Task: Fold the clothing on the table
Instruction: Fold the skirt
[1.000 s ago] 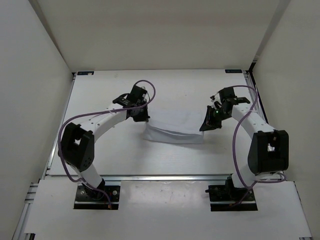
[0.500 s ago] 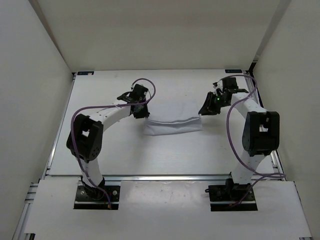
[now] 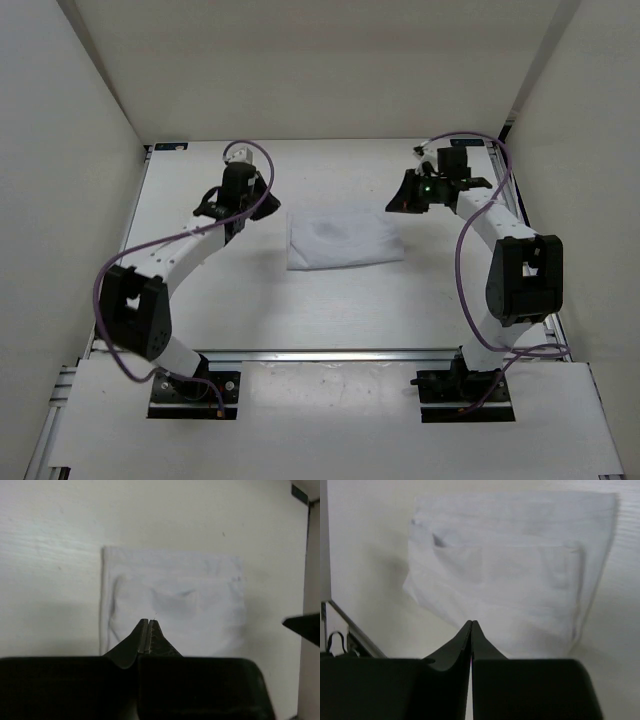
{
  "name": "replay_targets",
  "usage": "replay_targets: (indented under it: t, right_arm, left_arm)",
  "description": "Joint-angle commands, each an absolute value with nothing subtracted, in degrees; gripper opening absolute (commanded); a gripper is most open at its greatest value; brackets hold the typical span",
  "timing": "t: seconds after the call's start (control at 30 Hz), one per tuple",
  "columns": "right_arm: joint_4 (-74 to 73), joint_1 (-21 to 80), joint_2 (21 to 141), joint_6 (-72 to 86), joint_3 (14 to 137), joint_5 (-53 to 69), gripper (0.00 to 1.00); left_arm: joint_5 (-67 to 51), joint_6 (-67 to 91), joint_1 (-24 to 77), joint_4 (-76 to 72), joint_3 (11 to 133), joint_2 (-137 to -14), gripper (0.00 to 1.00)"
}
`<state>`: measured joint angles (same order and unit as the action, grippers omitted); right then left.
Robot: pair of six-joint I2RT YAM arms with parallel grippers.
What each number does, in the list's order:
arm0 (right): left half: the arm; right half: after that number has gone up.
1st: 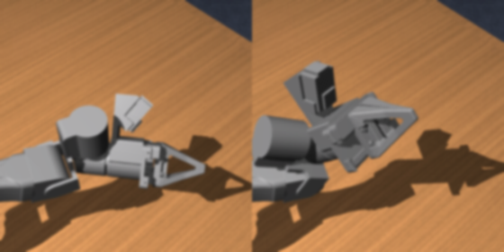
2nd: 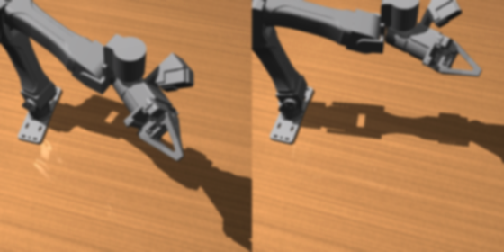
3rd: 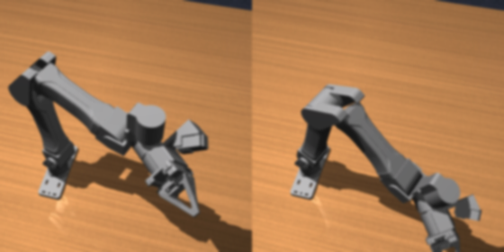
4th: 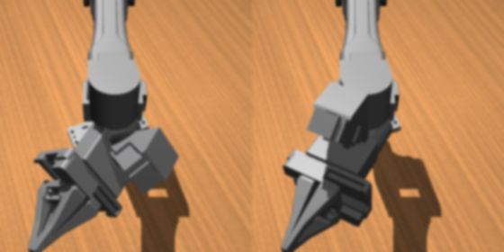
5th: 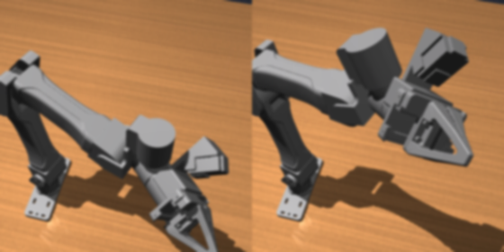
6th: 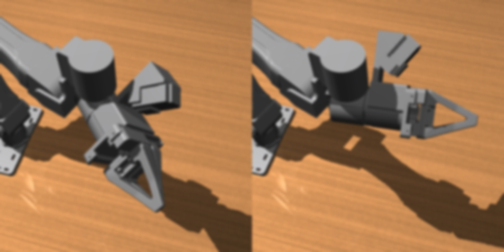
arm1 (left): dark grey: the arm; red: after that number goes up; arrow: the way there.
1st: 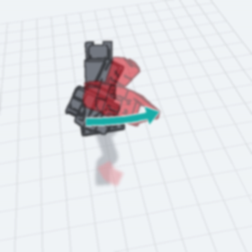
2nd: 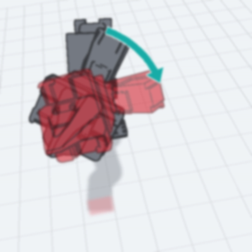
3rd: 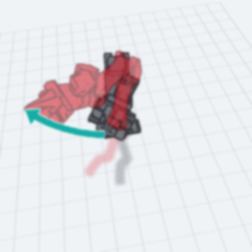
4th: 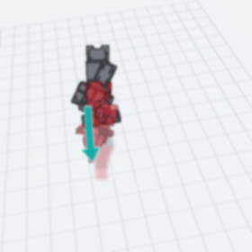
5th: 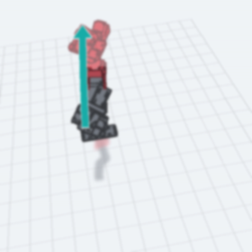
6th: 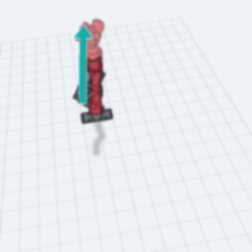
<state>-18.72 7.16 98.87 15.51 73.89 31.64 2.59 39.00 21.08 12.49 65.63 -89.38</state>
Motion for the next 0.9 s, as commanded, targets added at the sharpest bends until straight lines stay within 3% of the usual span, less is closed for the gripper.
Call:
replay_targets:
  t: [0.0,0.2,0.3,0.33,0.6,0.73,0.8,0.87]
  right_arm:
    - [-27.7,11.6,99.1,11.7,75.2,31.3,0.0]
    - [-28.0,14.9,106.5,12.9,78.5,31.4,0.02]
    - [-29.9,13.7,107.8,13.1,80.9,30.0,0.23]
    - [-30.6,13.1,108.5,12.6,81.6,29.7,0.25]
    - [-32.0,6.8,104.2,10.8,77.6,28.0,0.25]
    - [-33.7,3.6,103.8,8.1,76.3,27.2,0.44]
    - [-35.4,2.5,104.7,6.5,77.3,27.5,0.46]
    - [-35.8,1.7,106.2,5.4,77.8,26.6,0.53]
  left_arm:
    - [-3.8,41.6,25.2,6.5,55.8,-82.4,0.0]
    - [-8.8,41.5,28.0,3.0,55.4,-90.7,0.0]
    - [-9.0,40.3,27.4,2.6,58.2,-95.3,0.0]
    - [-9.0,39.6,27.5,2.5,58.8,-96.2,0.0]
    - [-0.1,38.0,28.0,9.9,61.3,-103.4,0.0]
    - [4.6,36.4,29.5,16.2,62.1,-105.4,0.0]
    - [5.2,36.6,30.2,16.2,60.6,-104.9,0.0]
    - [6.0,36.8,30.3,16.1,58.9,-102.6,0.0]
